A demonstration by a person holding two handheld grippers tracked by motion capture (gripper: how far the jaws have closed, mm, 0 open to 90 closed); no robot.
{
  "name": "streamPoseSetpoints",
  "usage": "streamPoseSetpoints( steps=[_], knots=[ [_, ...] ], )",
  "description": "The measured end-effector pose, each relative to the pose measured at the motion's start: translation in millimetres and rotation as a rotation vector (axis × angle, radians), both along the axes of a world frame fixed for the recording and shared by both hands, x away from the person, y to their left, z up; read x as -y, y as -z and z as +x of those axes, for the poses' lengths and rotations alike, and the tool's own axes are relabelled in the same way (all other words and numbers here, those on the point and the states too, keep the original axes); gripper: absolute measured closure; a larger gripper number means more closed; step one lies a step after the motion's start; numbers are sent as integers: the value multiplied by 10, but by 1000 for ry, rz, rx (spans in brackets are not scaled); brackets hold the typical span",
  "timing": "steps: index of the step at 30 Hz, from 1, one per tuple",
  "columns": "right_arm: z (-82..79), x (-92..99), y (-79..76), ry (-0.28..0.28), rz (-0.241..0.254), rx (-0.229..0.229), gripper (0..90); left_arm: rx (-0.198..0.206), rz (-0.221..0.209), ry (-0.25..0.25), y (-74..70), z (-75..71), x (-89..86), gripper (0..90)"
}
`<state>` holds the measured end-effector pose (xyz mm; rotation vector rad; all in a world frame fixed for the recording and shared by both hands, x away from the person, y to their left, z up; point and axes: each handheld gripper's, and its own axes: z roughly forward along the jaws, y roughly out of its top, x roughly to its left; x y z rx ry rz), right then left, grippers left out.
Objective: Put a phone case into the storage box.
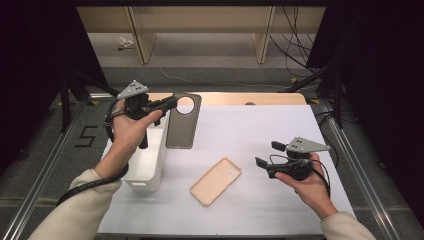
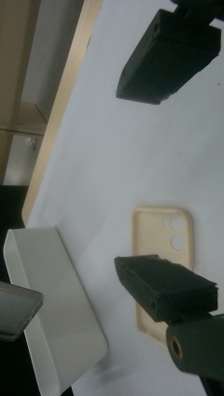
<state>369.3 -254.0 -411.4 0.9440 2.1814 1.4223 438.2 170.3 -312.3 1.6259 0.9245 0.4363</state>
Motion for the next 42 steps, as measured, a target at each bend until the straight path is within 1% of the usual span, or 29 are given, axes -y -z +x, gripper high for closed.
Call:
streamPoseSetpoints(
  steps=[11, 15, 23, 27, 30, 34, 36, 38, 42],
  knots=[
    [-2, 11, -6, 7, 1, 4, 168, 13, 0, -18, -52, 37, -116, 817],
    [-1, 12, -4, 9, 0, 3, 168, 24, 2, -26, -63, 48, -167, 817],
    [0, 17, -7, 14, 14, 2, 169, 33, -8, -42, -96, 56, -256, 817],
    [-1, 20, -6, 15, 15, 3, 169, 38, -2, -51, -109, 65, -327, 817],
    [2, 18, -2, 18, 17, -1, 168, 38, -2, -52, -108, 71, -354, 816],
    [3, 18, -1, 19, 18, -2, 168, 43, -13, -54, -115, 80, -404, 817],
    [3, 20, -3, 22, 17, -2, 168, 45, -11, -56, -118, 82, -424, 817],
    [3, 22, -3, 23, 20, -2, 169, 55, -6, -45, -121, 88, -444, 817],
    [7, 25, 1, 24, 22, -4, 168, 57, -2, -45, -122, 93, -460, 817]
  ],
)
